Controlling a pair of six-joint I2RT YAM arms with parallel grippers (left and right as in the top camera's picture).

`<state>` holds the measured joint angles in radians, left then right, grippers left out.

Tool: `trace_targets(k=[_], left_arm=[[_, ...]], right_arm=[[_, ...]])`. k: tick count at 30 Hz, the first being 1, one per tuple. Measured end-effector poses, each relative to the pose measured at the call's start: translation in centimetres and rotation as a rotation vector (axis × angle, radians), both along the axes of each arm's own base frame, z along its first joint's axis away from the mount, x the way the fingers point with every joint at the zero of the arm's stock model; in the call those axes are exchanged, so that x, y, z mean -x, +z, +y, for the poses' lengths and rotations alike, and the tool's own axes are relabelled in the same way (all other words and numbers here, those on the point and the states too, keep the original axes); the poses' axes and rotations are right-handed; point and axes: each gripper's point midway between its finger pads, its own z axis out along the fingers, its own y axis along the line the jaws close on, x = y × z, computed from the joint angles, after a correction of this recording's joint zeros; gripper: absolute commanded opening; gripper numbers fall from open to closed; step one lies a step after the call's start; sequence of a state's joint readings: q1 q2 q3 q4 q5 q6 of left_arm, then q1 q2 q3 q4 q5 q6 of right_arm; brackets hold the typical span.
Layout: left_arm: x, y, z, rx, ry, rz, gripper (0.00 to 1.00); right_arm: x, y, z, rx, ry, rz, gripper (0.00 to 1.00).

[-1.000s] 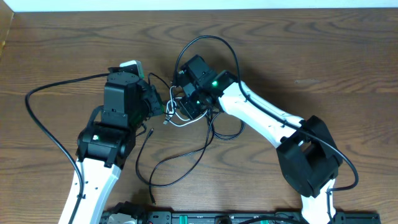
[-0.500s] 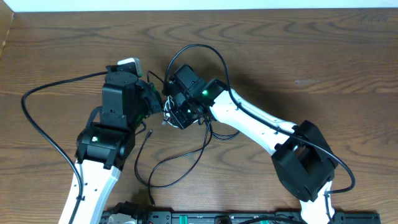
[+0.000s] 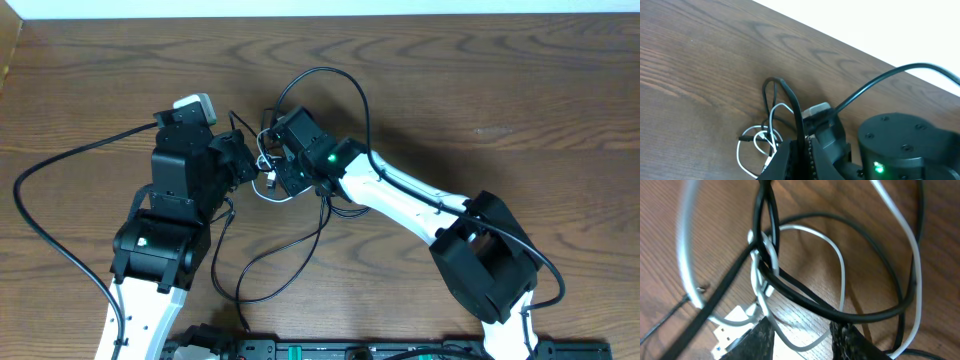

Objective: Untangle cables

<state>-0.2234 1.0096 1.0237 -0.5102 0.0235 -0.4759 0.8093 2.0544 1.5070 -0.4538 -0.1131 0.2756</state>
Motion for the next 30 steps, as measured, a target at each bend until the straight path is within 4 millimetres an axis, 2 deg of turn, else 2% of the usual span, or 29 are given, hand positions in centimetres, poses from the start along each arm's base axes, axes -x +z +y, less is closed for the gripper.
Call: trace_targets(k=[3, 5, 6, 10, 12, 14, 16, 17, 19, 20, 21, 22, 24, 25, 26, 27, 28, 29, 30], left_arm=[[-0.3, 0.4, -0.2, 0.018, -0.001, -0.018, 0.07], [-0.2, 0.4, -0.2, 0.025, 0.001, -0.015, 0.07], [-0.2, 0.3, -0.3, 0.028, 0.0, -0.011, 0.08], [0.5, -0.7, -0.2, 0.018, -0.001, 0.039, 0.08], [1.2, -2.0, 0.0, 0.003, 0.0, 0.102, 0.08], [2.0, -4.5, 0.2, -0.022, 0.001, 0.216, 0.08], [2.7, -7.2, 0.3, -0.05, 0.003, 0.338, 0.08], [3.0, -8.3, 0.4, -0.062, 0.003, 0.391, 0.07], [3.8, -11.0, 0.3, -0.078, -0.006, 0.519, 0.07], [4.2, -12.4, 0.2, -0.082, -0.014, 0.586, 0.07], [4.4, -13.4, 0.0, -0.083, -0.019, 0.63, 0.07], [4.6, -13.8, 0.0, -0.085, -0.021, 0.652, 0.07], [4.6, -14.8, 0.1, -0.097, -0.017, 0.69, 0.08], [4.6, -15.0, 0.2, -0.102, -0.014, 0.694, 0.07], [4.5, -15.1, 0.5, -0.119, 0.0, 0.692, 0.07], [4.2, -14.9, 1.3, -0.145, 0.029, 0.677, 0.07], [3.9, -14.7, 2.1, -0.16, 0.059, 0.664, 0.07], [3.5, -14.4, 3.1, -0.167, 0.095, 0.645, 0.08], [3.1, -14.0, 4.0, -0.168, 0.127, 0.622, 0.08]], right_arm=[[0.1, -1.0, -0.1, -0.008, -0.002, -0.009, 0.27], [-0.2, -0.8, 0.3, -0.028, -0.003, -0.025, 0.06], [-0.4, -0.6, 0.5, -0.038, -0.007, -0.032, 0.01], [-0.5, -0.7, 0.3, -0.033, -0.003, -0.034, 0.01], [-0.5, -0.9, -1.0, 0.004, -0.023, -0.018, 0.01], [-2.0, 0.5, -4.0, 0.041, -0.094, -0.032, 0.01], [-4.4, 4.9, -9.3, 0.072, -0.226, -0.098, 0.01], [-5.3, 7.1, -11.2, 0.058, -0.273, -0.132, 0.01], [-7.1, 12.6, -16.5, 0.026, -0.404, -0.225, 0.01], [-7.9, 15.7, -20.4, 0.014, -0.497, -0.284, 0.01], [-8.2, 17.6, -24.0, 0.017, -0.579, -0.315, 0.01], [-8.2, 17.9, -25.1, 0.026, -0.603, -0.316, 0.01], [-8.2, 17.7, -30.0, 0.098, -0.718, -0.306, 0.01], [-8.1, 17.5, -33.3, 0.149, -0.799, -0.298, 0.01], [-8.0, 17.4, -34.5, 0.169, -0.829, -0.294, 0.01], [-7.2, 17.0, -40.3, 0.249, -0.986, -0.266, 0.01], [-6.6, 16.7, -42.0, 0.269, -1.037, -0.246, 0.01], [-5.6, 16.3, -45.2, 0.295, -1.139, -0.211, 0.01], [-4.8, 16.1, -47.2, 0.304, -1.21, -0.19, 0.01]])
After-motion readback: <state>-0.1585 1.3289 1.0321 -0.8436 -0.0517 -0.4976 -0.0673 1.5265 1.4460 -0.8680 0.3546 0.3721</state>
